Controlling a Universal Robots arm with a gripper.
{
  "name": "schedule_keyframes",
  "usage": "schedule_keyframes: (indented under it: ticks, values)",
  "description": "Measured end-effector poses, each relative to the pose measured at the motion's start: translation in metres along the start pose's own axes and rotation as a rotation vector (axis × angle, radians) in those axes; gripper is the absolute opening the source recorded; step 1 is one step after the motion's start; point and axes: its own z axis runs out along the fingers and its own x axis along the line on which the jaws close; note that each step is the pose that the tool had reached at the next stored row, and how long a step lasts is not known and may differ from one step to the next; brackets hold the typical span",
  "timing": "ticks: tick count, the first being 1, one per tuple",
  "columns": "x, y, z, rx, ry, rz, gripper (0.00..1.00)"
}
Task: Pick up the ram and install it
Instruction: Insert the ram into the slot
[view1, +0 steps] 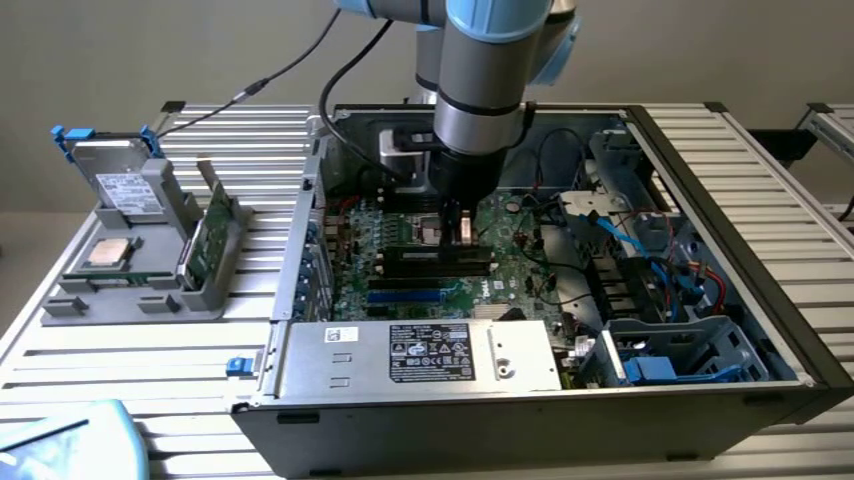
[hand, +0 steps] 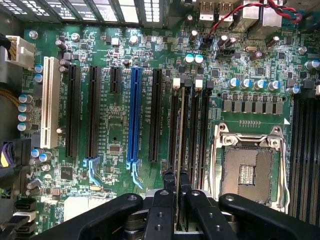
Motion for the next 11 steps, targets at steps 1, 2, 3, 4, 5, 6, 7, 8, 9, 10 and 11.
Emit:
schedule_keyframes:
  ticks: [1,2,3,4,5,6,7,8,9,10,11]
  values:
    - [0.0,0.0,0.0009,-0.0002,0.0023,0.0,0.14]
    - [-0.0001,0.0001,0.0018,-0.0004,0.0063,0.0,0.14]
    - [-0.0002,0.0001,0.0022,-0.0005,0.0111,0.0,0.14]
    - [-0.0002,0.0,0.0022,-0.0009,0.0138,0.0,0.14]
    - [-0.0002,0.0,0.0021,-0.0011,0.0142,0.0,0.14]
    - [-0.0002,0.0,0.0021,-0.0011,0.0143,0.0,0.14]
    - [-0.0002,0.0001,0.0022,-0.0011,0.0145,-0.001,0.14]
    - [-0.0002,0.0002,0.0027,-0.0009,0.0142,-0.002,0.14]
    - [-0.0003,0.0005,0.0029,-0.0009,0.0144,-0.004,0.14]
    - [-0.0003,0.0009,0.0032,-0.001,0.0148,-0.006,0.14]
    - [-0.0003,0.0011,0.0032,-0.001,0.0153,-0.008,0.14]
